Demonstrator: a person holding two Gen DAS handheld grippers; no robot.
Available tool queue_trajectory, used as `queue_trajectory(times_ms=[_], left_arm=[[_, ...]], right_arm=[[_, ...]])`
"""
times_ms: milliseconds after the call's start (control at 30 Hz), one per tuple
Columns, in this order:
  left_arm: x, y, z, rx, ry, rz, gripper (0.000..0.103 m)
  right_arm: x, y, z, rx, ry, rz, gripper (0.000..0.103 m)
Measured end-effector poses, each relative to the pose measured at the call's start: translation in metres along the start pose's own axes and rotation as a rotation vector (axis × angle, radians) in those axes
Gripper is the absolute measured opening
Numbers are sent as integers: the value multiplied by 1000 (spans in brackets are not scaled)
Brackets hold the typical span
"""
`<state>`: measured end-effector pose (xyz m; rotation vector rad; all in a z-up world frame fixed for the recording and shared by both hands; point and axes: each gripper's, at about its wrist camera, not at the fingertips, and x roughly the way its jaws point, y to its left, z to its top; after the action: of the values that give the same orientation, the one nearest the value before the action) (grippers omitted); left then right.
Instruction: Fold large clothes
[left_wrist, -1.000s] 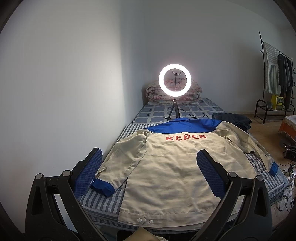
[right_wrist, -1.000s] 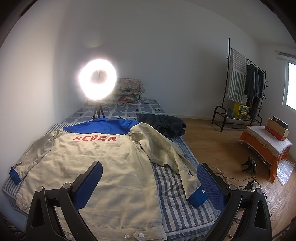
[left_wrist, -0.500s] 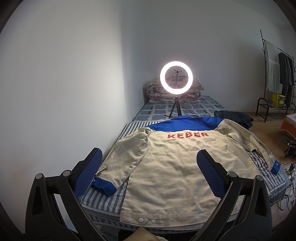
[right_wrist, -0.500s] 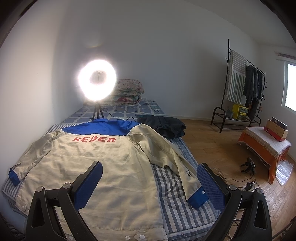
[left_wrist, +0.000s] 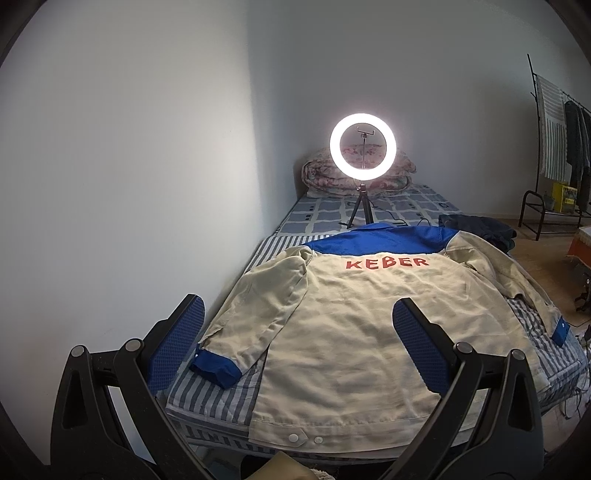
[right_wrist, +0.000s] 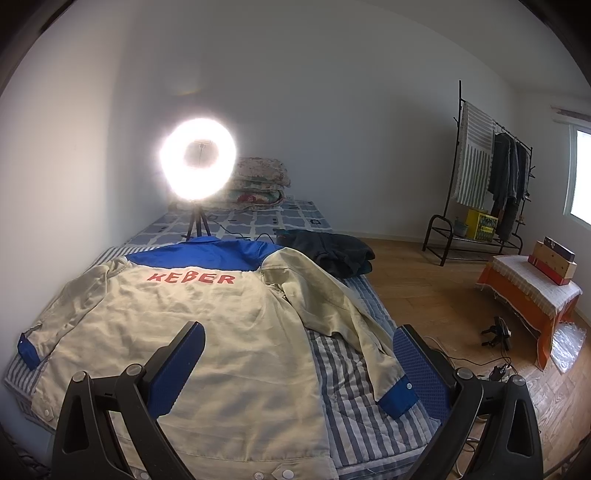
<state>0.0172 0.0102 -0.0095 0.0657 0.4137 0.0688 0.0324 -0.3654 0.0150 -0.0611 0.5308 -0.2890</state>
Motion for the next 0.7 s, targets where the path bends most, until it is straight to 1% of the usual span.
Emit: queue_trajectory(times_ms=[400, 533, 700], left_arm=[[13, 15, -3, 11, 8, 40, 103], [20, 26, -6, 8, 21, 50, 103], [31, 42, -13, 19, 41, 72, 103]], right_arm=[[11, 31, 9, -29, -4, 29, 103], [16, 50, 14, -52, -3, 56, 103], [25, 78, 20, -98, 6, 111, 103]])
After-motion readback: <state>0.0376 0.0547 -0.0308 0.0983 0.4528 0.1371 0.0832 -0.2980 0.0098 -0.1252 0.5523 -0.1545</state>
